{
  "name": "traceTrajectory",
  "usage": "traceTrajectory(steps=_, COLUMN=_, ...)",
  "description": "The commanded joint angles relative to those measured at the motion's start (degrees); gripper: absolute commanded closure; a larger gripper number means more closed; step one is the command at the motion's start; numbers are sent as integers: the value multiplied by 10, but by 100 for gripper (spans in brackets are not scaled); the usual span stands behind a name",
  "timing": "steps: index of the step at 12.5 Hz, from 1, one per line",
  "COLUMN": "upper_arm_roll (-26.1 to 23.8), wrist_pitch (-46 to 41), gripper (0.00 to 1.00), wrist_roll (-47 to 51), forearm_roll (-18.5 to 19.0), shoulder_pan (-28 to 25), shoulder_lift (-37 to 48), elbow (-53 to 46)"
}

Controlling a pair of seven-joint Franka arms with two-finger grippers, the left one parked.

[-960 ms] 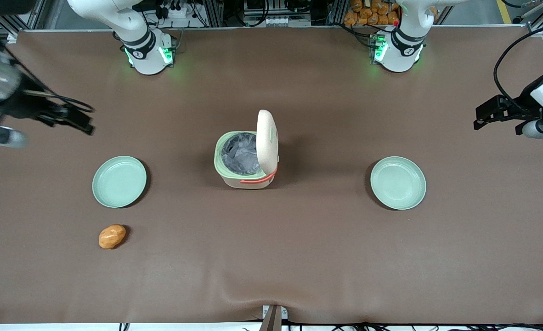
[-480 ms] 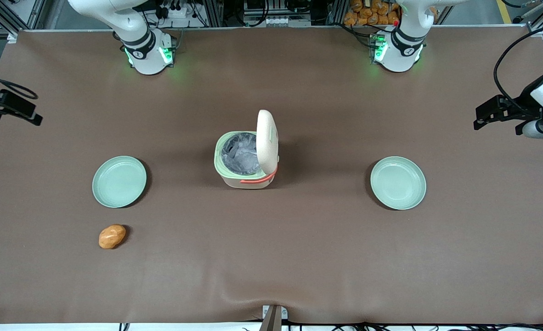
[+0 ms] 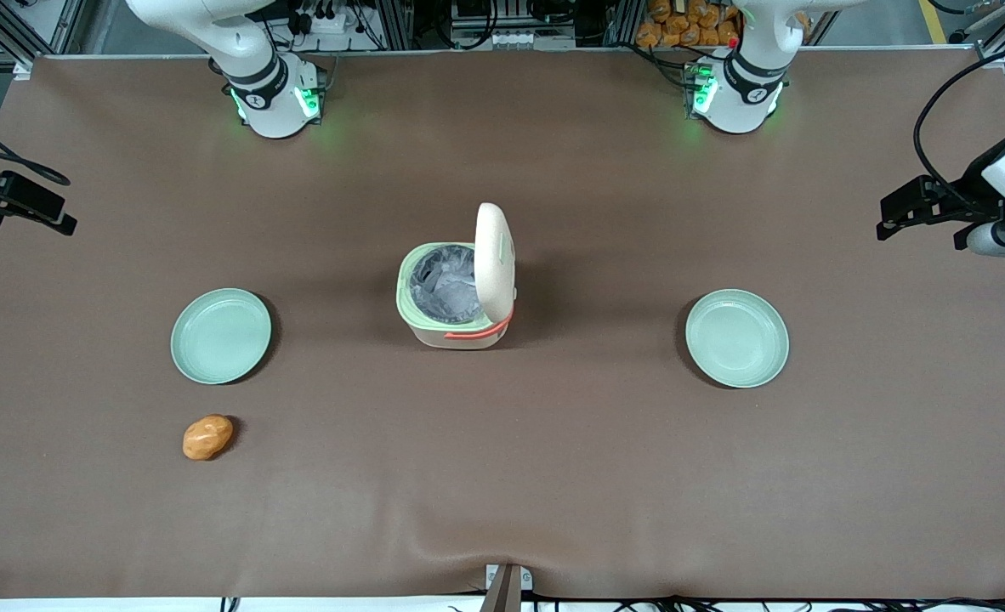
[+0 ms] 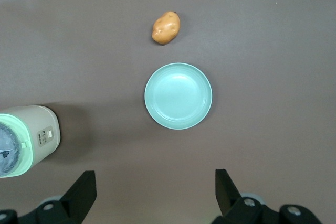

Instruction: Press rice cooker button with right arm

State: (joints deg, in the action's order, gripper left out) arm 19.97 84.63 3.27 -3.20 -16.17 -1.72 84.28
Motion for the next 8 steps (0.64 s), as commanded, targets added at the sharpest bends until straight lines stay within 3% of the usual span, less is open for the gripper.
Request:
traceTrajectory(steps=1, upper_arm_roll=-9, wrist_pitch=9, gripper=0, wrist_roll=-7, forearm_roll=10, shoulder_pan=4, shoulder_lift=19, elbow=20)
traceTrajectory(steps=8, upper_arm_roll=-10, wrist_pitch=4, gripper=0, wrist_roll=-41, forearm_roll=12, shoulder_pan=3, shoulder_lift=16, elbow=17)
